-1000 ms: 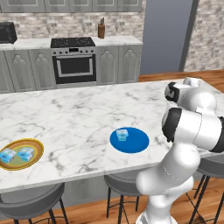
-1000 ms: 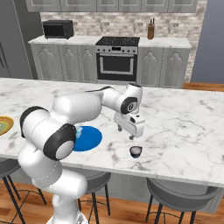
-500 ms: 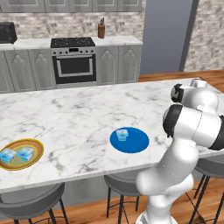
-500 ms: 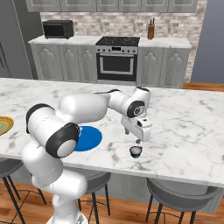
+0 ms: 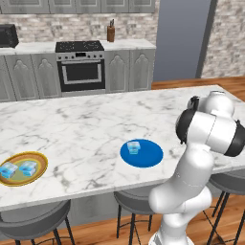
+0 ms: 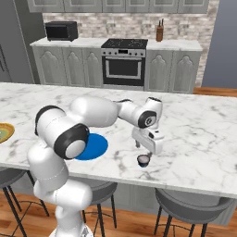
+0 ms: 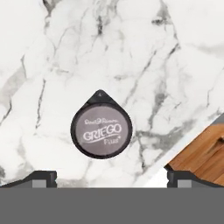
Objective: Place two yogurt containers on each plate.
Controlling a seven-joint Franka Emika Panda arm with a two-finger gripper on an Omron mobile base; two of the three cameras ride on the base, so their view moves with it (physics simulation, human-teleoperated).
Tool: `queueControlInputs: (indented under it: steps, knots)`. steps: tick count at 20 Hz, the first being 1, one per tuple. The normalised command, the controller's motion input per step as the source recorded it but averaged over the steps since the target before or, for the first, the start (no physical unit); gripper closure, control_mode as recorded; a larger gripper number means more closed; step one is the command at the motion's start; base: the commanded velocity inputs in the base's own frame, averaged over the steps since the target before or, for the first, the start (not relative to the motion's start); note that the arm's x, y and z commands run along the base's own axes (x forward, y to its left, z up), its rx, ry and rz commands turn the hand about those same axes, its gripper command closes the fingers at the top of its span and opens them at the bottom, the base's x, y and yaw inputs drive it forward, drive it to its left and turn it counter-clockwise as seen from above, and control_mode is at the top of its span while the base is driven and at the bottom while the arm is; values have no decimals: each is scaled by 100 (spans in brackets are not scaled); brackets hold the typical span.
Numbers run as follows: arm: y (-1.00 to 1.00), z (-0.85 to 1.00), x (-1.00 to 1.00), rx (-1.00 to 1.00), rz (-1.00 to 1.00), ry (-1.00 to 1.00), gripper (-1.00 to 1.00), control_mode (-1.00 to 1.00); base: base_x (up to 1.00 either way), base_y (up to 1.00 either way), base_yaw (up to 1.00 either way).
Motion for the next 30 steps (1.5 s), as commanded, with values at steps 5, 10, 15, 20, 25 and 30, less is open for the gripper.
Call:
queueControlInputs:
  steps: [5, 10, 15, 20, 25, 30]
  knots:
    - [-6, -25, 7, 0, 0, 0, -100, -100, 0, 0, 0]
    - [0, -26, 17, 0, 0, 0, -100, -100, 0, 0, 0]
    - [-3, -17, 3, 0, 0, 0, -100, -100, 0, 0, 0]
    - [-1, -15, 0, 0, 0, 0, -100, -100, 0, 0, 0]
    - [0, -12, 0, 0, 0, 0, -100, -100, 0, 0, 0]
    - [0, -10, 0, 0, 0, 0, -100, -100, 0, 0, 0]
